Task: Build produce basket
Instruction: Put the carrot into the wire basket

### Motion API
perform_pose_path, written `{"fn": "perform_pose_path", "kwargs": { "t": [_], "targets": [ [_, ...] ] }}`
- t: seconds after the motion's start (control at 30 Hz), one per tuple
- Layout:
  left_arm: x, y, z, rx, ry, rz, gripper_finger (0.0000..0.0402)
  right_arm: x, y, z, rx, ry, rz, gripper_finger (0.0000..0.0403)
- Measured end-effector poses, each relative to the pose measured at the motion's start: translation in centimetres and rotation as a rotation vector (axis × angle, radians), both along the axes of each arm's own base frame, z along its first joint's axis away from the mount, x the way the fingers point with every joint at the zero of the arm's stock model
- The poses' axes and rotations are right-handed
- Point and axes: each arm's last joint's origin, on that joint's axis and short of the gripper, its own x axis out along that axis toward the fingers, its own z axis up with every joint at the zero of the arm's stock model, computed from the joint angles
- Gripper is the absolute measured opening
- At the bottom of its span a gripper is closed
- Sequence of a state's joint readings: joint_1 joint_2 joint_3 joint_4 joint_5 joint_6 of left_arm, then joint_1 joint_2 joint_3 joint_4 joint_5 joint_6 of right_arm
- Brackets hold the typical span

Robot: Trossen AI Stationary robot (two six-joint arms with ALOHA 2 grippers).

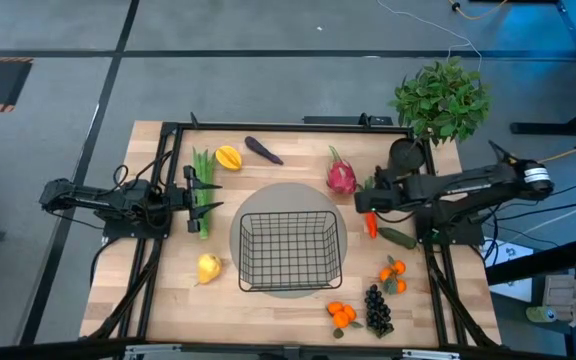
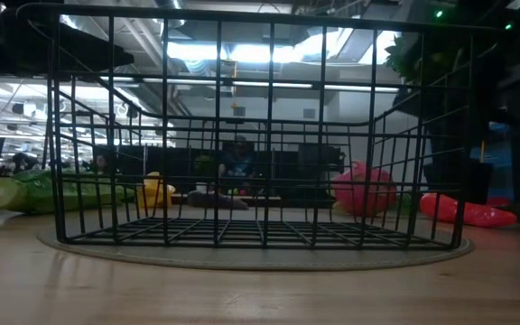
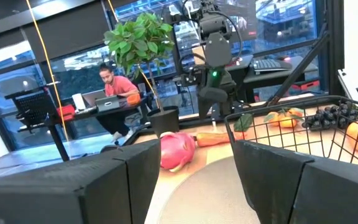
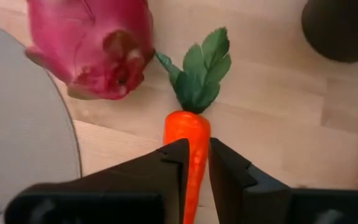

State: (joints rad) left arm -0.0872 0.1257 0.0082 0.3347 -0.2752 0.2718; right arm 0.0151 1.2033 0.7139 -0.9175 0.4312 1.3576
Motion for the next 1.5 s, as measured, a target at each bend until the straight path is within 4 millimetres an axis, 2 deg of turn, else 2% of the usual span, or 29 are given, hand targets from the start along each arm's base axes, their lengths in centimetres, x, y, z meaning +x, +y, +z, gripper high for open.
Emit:
{"fn": "perform_pose_path", "kwargs": {
  "t": [0.13, 0.37, 0.5, 0.63, 0.8, 0.97, 1.03, 1.17, 1.27, 1.37, 1.5],
  "targets": [
    [0.0, 0.0, 0.0, 0.000, 0.000, 0.000, 0.0195, 0.7, -0.2, -0.8, 0.029, 0.018, -0.011, 0.0080],
    [0.0, 0.0, 0.0, 0.000, 0.001, 0.000, 0.0195, 1.2, -0.2, -1.8, 0.043, 0.070, -0.011, 0.0151],
    [0.0, 0.0, 0.0, 0.001, 0.003, 0.000, 0.0195, 1.5, 0.1, -2.5, 0.147, 0.105, 0.002, 0.0187],
    [0.0, 0.0, 0.0, 0.001, 0.003, 0.000, 0.0195, 2.0, 0.1, -3.7, 0.173, 0.153, 0.002, 0.0206],
    [0.0, 0.0, 0.0, 0.001, 0.004, 0.000, 0.0195, 3.0, 0.3, -5.4, 0.225, 0.174, 0.008, 0.0210],
    [0.0, 0.0, 0.0, 0.001, 0.004, 0.001, 0.0195, 3.4, 0.3, -6.4, 0.219, 0.235, 0.031, 0.0195],
    [0.0, 0.0, 0.0, 0.001, 0.004, 0.001, 0.0195, 3.4, 0.3, -6.5, 0.217, 0.242, 0.065, 0.0164],
    [0.0, 0.0, 0.0, 0.001, 0.004, 0.001, 0.0195, 3.3, 0.2, -5.9, 0.194, 0.254, 0.127, 0.0071],
    [0.0, 0.0, 0.0, 0.001, 0.004, 0.000, 0.0195, 3.9, 0.1, -4.4, 0.146, 0.221, 0.172, 0.0065],
    [0.0, 0.0, 0.0, 0.001, 0.004, 0.001, 0.0195, 3.9, 0.1, -2.8, 0.144, 0.281, 0.170, 0.0065],
    [0.0, 0.0, 0.0, 0.001, 0.004, 0.001, 0.0195, 4.5, 0.3, 1.1, 0.083, 0.359, 0.228, 0.0065]
  ]
}}
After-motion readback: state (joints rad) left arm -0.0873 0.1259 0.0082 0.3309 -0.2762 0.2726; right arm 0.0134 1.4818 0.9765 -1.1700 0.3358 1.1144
